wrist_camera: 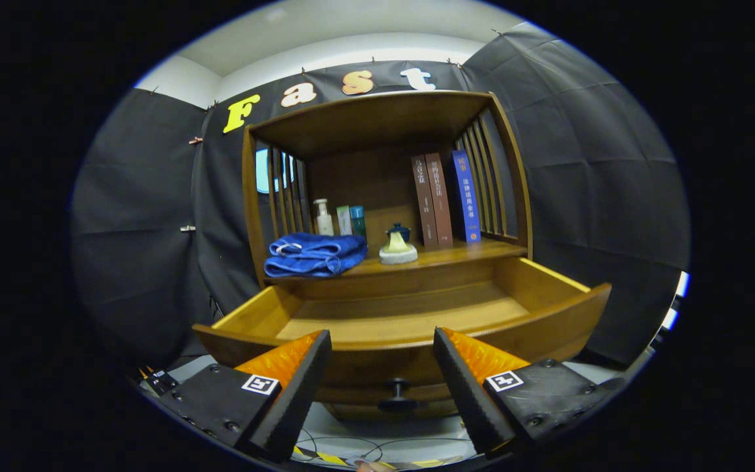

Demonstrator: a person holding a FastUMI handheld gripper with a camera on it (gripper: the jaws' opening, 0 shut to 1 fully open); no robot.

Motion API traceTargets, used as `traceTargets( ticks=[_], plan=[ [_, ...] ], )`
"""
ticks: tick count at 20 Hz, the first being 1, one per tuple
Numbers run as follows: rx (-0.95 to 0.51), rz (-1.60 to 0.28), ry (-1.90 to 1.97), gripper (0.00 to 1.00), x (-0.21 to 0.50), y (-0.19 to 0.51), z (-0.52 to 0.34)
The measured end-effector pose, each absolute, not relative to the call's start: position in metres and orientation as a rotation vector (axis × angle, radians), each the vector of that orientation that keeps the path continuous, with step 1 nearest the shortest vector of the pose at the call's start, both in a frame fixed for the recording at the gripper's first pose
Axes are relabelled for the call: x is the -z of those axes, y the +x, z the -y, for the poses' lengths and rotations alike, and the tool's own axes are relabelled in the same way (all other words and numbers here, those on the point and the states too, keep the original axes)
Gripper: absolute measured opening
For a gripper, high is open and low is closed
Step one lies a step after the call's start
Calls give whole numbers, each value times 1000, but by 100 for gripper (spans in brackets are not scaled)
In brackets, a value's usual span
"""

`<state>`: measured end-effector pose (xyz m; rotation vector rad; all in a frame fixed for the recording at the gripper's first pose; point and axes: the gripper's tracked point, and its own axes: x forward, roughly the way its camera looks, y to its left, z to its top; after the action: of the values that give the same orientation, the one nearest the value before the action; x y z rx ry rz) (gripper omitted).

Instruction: Pull open the drawer, take out the items inside it, and place them on the countertop above the cabinet.

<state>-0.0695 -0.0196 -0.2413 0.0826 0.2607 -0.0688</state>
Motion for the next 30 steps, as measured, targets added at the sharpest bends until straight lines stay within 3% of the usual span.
traceTargets(
  ticks=[6, 14, 30],
  plan=[
    [109, -329, 45, 99, 285, -68, 31],
    [130, -322, 25, 99, 291, -49, 34],
    [135, -287, 10, 99, 308, 97, 50]
  ],
)
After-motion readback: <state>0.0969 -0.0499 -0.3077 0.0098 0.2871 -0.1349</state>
